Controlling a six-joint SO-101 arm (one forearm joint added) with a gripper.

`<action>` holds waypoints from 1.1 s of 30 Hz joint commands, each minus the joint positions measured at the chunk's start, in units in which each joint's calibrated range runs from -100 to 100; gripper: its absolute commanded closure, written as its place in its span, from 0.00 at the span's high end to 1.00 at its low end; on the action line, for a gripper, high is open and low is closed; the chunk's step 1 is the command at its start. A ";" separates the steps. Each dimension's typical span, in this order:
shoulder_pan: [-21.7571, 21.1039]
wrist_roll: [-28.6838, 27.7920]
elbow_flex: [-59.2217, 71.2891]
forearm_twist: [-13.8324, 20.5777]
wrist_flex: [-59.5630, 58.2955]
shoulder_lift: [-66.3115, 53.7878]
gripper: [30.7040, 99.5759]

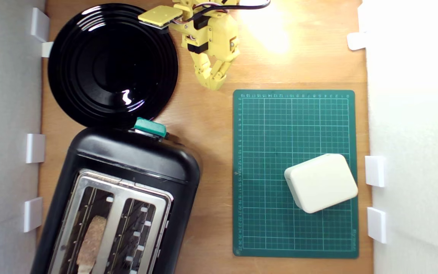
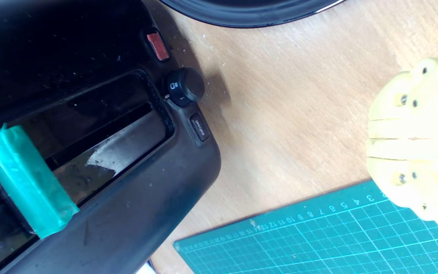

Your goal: Start toaster

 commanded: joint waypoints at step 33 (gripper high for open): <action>0.38 1.63 -12.71 4.82 0.57 4.24 0.01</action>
